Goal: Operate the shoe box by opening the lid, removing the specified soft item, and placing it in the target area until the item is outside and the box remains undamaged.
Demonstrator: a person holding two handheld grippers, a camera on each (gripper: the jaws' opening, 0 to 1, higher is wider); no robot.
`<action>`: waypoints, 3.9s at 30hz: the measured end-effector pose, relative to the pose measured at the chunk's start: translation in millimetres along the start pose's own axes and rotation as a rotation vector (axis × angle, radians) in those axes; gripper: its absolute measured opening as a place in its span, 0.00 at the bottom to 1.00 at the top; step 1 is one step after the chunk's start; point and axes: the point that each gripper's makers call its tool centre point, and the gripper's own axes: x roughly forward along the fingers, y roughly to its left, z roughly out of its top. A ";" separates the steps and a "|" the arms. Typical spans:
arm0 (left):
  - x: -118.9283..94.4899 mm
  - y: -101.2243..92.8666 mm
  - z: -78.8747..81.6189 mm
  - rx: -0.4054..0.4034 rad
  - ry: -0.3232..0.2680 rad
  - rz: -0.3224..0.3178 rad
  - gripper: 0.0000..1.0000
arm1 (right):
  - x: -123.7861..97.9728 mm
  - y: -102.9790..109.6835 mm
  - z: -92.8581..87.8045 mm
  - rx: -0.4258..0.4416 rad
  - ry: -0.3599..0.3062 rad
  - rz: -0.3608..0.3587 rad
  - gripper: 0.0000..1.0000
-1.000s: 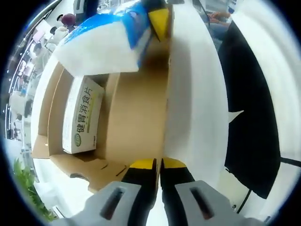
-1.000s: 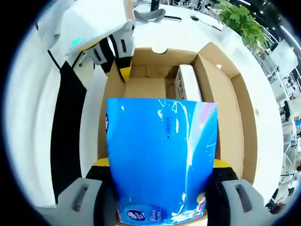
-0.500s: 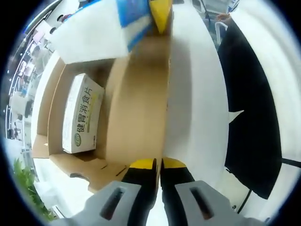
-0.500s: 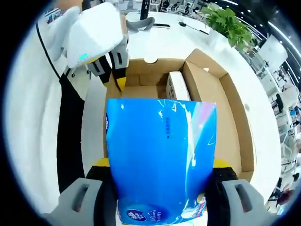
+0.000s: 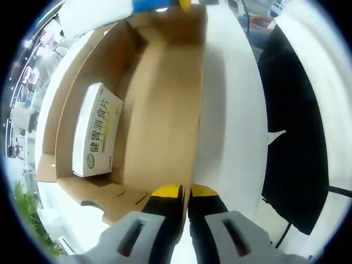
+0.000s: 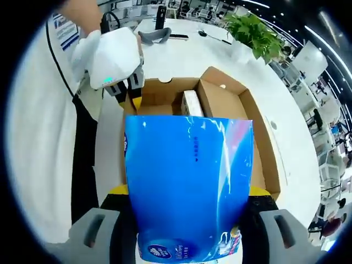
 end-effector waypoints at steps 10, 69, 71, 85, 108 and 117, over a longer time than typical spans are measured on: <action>-0.4 -0.2 0.1 -0.004 -0.003 0.007 0.03 | -16.5 -9.0 -2.0 -0.015 -0.016 -0.006 0.76; 0.1 0.3 0.2 0.002 -0.007 0.005 0.03 | -91.7 -40.9 -131.3 -0.120 0.257 0.039 0.76; 0.1 0.3 0.3 0.000 -0.007 0.004 0.03 | -91.9 -41.1 -132.6 -0.117 0.257 0.042 0.76; -0.6 0.0 0.2 0.000 -0.007 0.006 0.03 | -73.8 -33.2 -142.0 -0.139 0.243 0.087 0.76; -0.5 0.3 0.0 -0.005 -0.005 0.002 0.03 | -38.1 -8.9 -161.7 -0.165 0.268 0.164 0.76; -0.6 0.1 0.3 -0.006 -0.004 -0.001 0.03 | -27.0 -10.0 -173.2 -0.161 0.283 0.159 0.76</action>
